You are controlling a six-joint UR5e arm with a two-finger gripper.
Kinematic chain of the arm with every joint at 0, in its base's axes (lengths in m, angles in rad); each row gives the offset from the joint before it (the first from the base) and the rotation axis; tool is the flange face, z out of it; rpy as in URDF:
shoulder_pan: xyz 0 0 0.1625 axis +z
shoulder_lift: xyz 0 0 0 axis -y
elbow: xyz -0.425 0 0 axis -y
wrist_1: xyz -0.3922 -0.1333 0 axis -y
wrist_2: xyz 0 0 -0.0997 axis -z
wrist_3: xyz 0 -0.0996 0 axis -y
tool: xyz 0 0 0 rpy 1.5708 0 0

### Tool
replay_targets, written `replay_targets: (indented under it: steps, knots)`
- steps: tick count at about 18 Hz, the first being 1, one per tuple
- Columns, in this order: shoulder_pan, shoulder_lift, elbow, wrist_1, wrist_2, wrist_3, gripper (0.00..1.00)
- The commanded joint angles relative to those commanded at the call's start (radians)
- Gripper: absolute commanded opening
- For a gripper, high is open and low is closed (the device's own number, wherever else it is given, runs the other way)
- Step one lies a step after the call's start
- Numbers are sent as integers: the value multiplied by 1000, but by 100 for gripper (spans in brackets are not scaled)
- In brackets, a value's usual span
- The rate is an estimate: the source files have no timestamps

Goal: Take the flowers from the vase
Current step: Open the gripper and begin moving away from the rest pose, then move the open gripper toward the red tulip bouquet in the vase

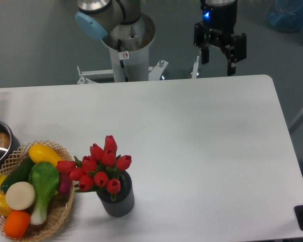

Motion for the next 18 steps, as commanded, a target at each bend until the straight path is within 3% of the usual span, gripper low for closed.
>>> replay_targets:
  steps: [8,11,14,18]
  knots:
    - [-6,-8,-6,0,-51,-87,100]
    - [5,-12,-32,-2,-171,-116,100]
    - [14,-9,-74,21,-285,-239,100]
    - [6,-23,-81,40,-414,-316,100]
